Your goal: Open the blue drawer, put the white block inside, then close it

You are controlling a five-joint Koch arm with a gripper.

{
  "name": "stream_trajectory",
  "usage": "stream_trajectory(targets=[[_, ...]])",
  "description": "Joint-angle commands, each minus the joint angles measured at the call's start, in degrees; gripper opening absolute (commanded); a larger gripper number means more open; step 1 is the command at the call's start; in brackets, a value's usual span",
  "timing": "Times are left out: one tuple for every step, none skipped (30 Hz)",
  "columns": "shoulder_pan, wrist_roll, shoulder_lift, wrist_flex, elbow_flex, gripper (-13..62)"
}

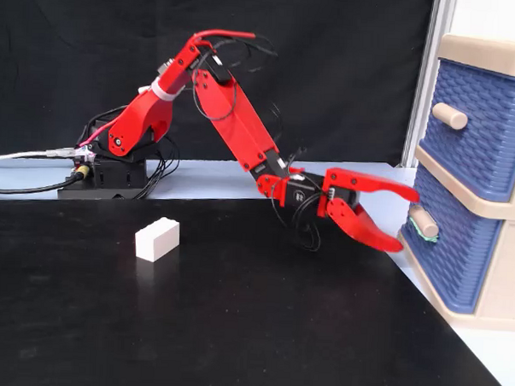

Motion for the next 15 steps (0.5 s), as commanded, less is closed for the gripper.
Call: stream_trajectory(targets=[[0.9, -1.1, 0.4, -4.3, -2.9, 30.1], [0.9, -1.8, -0.7, -4.1, -3.9, 29.0], [0.9, -1.9, -1.4, -4.1, -4.7, 28.0], [0.9, -2.0, -2.0, -4.0, -5.7, 26.9], [0.9, -2.0, -2.6, -3.9, -6.9, 25.7], [0.8, -2.0, -3.3, -3.5, -8.2, 24.2], [0.8, -2.0, -4.0, -2.9, -9.8, 22.2], [0.8, -2.1, -4.6, -2.0, -11.1, 20.4], [0.8, -2.1, -4.8, -0.7, -12.2, 18.3], [0.9, -2.1, -4.9, 0.8, -12.9, 15.8], [0.9, -2.1, -4.9, 2.7, -13.2, 12.6], [0.9, -2.0, -4.8, 4.6, -13.1, 8.3], [1.0, -2.0, -4.8, 6.7, -13.1, 2.2], [1.0, -2.0, -4.7, 7.8, -13.1, -2.5], [1.0, -1.8, -4.5, 8.8, -12.7, -7.4]])
